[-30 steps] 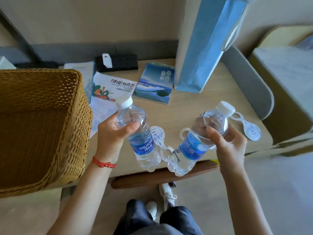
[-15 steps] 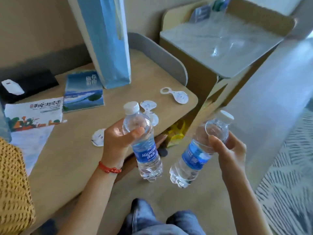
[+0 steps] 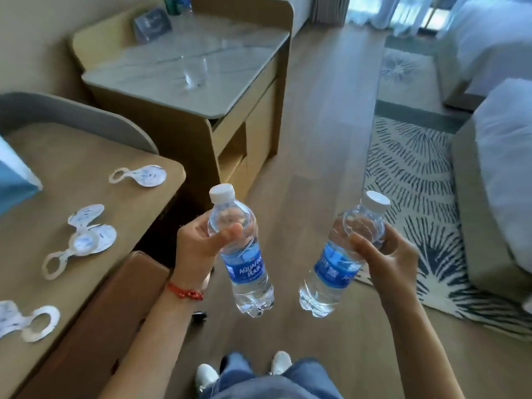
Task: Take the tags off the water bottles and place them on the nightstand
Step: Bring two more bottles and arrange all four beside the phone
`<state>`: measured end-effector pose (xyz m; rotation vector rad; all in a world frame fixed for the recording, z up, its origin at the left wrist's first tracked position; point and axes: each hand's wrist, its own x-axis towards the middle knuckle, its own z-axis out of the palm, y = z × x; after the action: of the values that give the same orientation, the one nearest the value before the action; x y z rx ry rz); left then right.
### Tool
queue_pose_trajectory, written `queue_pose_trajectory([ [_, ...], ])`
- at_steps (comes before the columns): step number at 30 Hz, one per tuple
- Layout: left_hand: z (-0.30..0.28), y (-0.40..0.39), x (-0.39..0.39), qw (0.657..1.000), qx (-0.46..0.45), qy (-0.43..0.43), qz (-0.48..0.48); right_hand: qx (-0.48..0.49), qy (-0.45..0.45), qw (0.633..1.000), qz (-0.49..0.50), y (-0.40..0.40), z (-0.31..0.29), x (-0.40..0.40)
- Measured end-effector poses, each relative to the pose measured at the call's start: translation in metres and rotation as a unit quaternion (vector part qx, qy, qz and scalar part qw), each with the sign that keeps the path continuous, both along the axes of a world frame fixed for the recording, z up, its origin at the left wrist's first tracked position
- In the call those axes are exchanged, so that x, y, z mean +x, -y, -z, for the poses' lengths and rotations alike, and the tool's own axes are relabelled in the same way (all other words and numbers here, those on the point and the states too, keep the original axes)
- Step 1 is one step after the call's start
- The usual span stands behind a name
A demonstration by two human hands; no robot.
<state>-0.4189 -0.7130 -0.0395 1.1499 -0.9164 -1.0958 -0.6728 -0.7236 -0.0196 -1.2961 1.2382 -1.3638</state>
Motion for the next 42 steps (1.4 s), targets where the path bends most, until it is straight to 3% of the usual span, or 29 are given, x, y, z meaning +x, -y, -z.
queue_pose_trajectory([
  [8,0.01,0.056,-0.096,0.993,0.044,-0.04,0.097,0.021,0.004,0.996,0.088,0.01,0.009,-0.1],
  [15,0.025,0.129,-0.126,0.986,0.046,-0.021,0.157,0.04,0.013,0.99,0.137,0.058,0.018,-0.127],
  [32,0.015,0.442,-0.12,0.983,0.025,0.037,0.177,0.052,0.035,0.983,0.175,0.344,0.028,-0.122],
  [42,0.029,0.6,-0.179,0.986,0.041,0.027,0.162,0.056,0.018,0.983,0.172,0.512,0.037,-0.177],
])
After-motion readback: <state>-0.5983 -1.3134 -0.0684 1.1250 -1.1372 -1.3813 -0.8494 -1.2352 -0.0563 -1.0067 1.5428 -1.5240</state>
